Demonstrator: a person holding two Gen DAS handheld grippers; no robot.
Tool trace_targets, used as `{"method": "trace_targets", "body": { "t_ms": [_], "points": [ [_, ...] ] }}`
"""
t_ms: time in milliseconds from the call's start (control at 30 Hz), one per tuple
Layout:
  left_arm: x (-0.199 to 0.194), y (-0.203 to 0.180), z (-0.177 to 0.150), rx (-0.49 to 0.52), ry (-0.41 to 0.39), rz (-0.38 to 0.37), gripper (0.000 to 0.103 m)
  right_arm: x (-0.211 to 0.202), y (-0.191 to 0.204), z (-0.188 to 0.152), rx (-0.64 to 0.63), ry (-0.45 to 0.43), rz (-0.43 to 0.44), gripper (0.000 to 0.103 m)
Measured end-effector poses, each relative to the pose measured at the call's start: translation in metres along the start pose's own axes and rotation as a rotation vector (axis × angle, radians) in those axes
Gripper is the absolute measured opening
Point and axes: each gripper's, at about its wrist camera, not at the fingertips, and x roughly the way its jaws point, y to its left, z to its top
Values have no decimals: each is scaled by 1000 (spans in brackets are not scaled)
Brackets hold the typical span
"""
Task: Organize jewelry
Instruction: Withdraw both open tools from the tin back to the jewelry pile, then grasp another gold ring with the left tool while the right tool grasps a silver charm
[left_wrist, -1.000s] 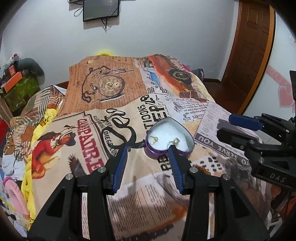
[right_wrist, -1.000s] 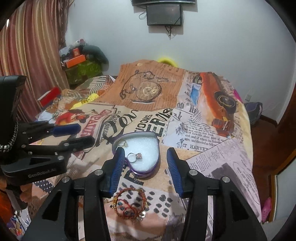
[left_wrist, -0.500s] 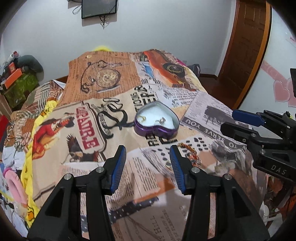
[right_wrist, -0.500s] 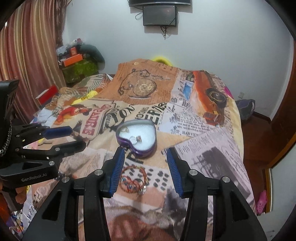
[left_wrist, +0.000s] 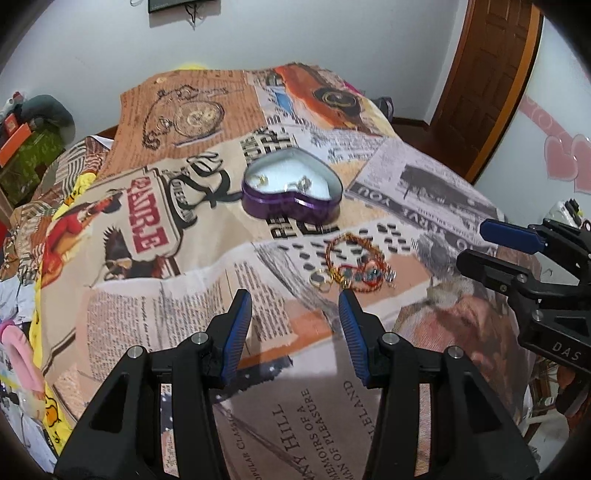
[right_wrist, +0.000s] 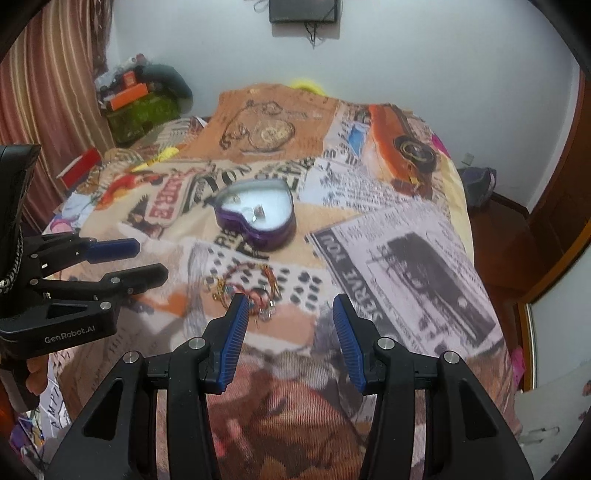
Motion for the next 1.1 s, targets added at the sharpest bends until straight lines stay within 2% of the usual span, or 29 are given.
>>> {"method": "trace_targets", "body": {
  "t_ms": [167, 433, 567, 700, 900, 1100],
  "points": [
    [14, -2, -7, 5, 23, -21, 48, 11, 4, -11, -19, 27, -14, 44],
    [30, -9, -7, 49, 14, -40, 47, 36, 6, -16, -33, 61, 27, 44],
    [39, -12, -5, 59, 14, -53, 37, 45, 5, -14, -32, 73, 58, 43],
    [43, -6, -3, 35, 6, -76, 33, 53, 7, -14, -36, 83, 73, 43],
    [47, 0, -4, 9, 1, -100, 29, 63, 7, -13, -44, 97, 108, 36],
    [52, -4, -4, 24, -3, -99, 28, 70, 5, -12, -50, 91, 137, 28]
  ]
}}
